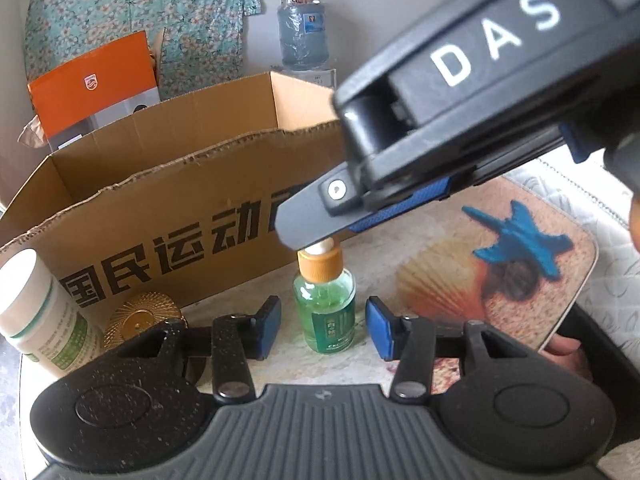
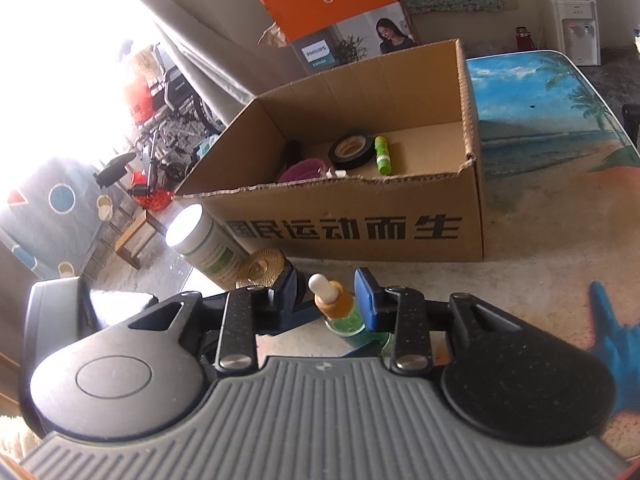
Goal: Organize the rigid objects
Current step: 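Close the right gripper around the green dropper bottle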
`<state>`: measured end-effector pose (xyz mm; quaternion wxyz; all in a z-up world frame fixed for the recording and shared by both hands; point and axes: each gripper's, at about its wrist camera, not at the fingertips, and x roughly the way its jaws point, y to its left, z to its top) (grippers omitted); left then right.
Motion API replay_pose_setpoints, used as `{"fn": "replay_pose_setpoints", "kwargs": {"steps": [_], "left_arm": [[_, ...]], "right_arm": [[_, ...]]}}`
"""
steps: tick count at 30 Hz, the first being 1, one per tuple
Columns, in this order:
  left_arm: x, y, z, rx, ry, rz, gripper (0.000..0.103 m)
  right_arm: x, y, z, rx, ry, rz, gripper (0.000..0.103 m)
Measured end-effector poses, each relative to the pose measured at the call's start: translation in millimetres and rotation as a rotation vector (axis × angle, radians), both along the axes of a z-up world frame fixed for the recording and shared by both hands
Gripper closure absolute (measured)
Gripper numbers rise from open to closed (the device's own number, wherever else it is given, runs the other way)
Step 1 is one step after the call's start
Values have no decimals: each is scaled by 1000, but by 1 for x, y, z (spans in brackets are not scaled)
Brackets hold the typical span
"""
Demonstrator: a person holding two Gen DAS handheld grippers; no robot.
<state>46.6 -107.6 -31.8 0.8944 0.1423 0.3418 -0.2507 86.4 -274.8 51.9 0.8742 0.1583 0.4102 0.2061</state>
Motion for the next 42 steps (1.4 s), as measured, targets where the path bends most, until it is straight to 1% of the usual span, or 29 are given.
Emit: {"fn": "replay_pose_setpoints", "kwargs": {"steps": [5, 10, 14, 21, 29, 32, 36, 42], "left_arm": [[4, -4, -6, 9, -2, -15, 59], [11, -9, -13, 12, 15, -21, 66], [15, -11, -19, 20, 16, -15, 67], [24, -11, -24, -7, 29, 0, 68], [27, -5, -22, -30, 36, 9, 69], [29, -5, -22, -30, 38, 9, 69], [29, -4, -20, -26, 35, 7, 70], [24, -2, -14, -27, 23, 3, 70]], "right_arm": [[8, 4, -7, -10, 21, 15, 72], [16, 6, -17, -10, 52, 24, 72], [21, 6, -22, -1, 66, 34, 70], [27, 7, -22, 10, 73, 41, 71], [28, 6, -23, 14, 78, 32, 71], [27, 7, -23, 10, 75, 28, 73], [24, 6, -20, 8, 66, 25, 80], [15, 6, -14, 2, 52, 23, 80]]}}
